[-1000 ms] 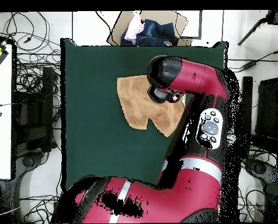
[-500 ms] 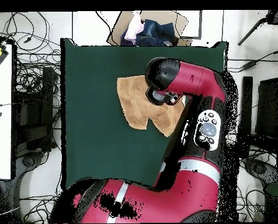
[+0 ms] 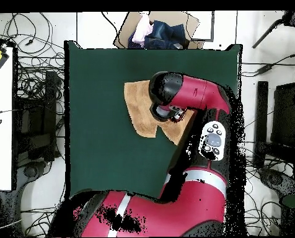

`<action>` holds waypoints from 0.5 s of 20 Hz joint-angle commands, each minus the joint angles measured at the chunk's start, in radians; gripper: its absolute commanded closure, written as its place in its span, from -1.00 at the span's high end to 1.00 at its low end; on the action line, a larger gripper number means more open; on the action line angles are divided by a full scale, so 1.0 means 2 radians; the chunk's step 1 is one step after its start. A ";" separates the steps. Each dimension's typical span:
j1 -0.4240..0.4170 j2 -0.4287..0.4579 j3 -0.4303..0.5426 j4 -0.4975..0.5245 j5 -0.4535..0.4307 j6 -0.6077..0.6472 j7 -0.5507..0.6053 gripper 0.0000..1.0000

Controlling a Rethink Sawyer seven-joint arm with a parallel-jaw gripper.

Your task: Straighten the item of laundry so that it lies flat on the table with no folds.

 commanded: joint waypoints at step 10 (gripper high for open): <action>0.009 0.009 0.017 0.112 -0.001 -0.075 0.086 1.00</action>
